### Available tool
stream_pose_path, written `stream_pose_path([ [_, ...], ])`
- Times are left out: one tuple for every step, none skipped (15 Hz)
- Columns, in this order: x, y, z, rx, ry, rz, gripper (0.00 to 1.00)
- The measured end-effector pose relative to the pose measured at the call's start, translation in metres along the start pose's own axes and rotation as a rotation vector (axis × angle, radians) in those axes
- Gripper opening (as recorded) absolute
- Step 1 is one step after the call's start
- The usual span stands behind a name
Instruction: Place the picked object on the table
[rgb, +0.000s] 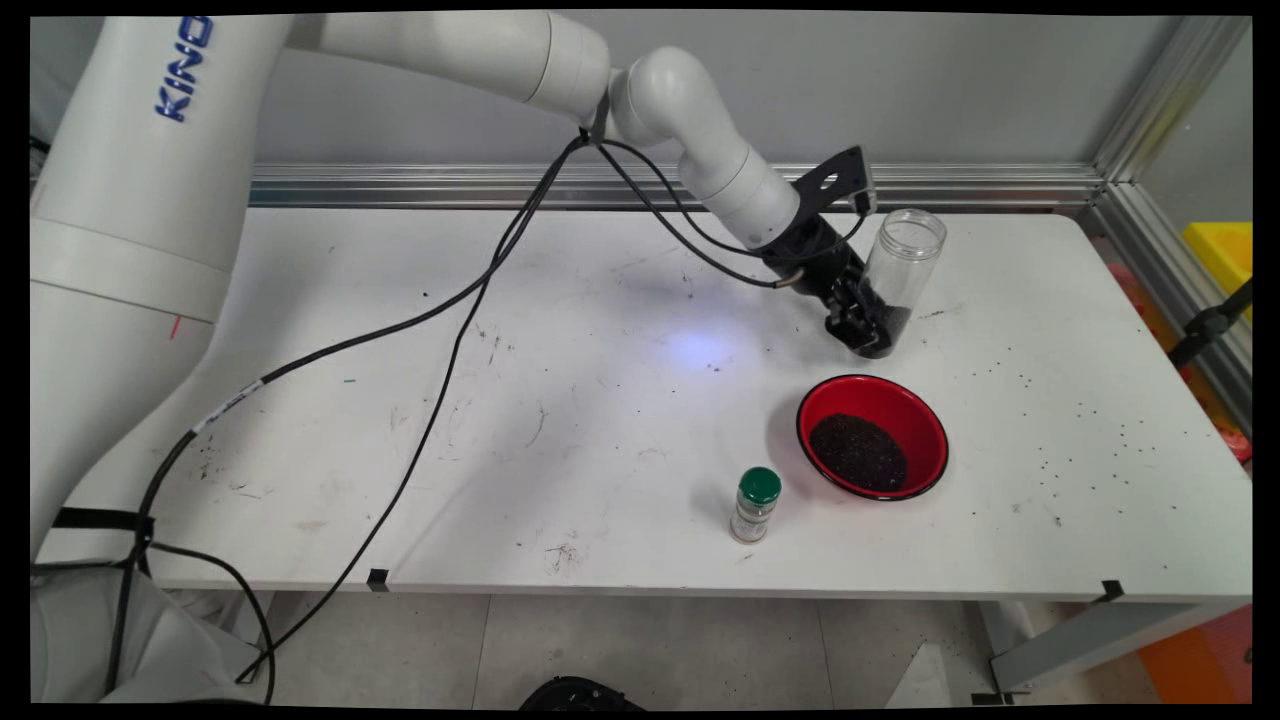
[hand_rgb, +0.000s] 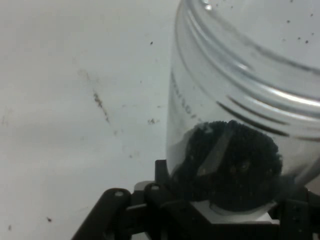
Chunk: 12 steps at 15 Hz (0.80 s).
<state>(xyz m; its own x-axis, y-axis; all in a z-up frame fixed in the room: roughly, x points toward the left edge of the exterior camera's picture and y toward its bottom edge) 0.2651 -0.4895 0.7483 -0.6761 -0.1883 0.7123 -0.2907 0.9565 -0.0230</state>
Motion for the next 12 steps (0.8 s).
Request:
stream_pose_path([
  [-0.003,-0.001,0.002,-0.002,0.0,-0.01,0.0],
  [-0.006,-0.001,0.004,-0.003,-0.001,-0.018,0.0],
  [-0.008,-0.002,0.005,-0.005,0.0,-0.025,0.0],
  [-0.01,-0.003,0.007,-0.007,0.0,-0.03,0.0],
  [-0.012,-0.003,0.008,-0.009,0.0,-0.033,0.0],
  [-0.014,-0.003,0.009,-0.013,0.0,-0.036,0.0],
  [-0.016,-0.002,0.009,-0.016,0.0,-0.037,0.0],
  [-0.018,-0.002,0.01,-0.018,-0.001,-0.037,0.0],
  [-0.019,-0.002,0.011,-0.02,-0.002,-0.038,0.0],
  [-0.021,-0.001,0.012,-0.021,-0.005,-0.037,0.0],
  [-0.023,-0.001,0.012,-0.021,-0.007,-0.036,0.0],
  [-0.024,-0.001,0.013,-0.021,-0.009,-0.035,0.0],
])
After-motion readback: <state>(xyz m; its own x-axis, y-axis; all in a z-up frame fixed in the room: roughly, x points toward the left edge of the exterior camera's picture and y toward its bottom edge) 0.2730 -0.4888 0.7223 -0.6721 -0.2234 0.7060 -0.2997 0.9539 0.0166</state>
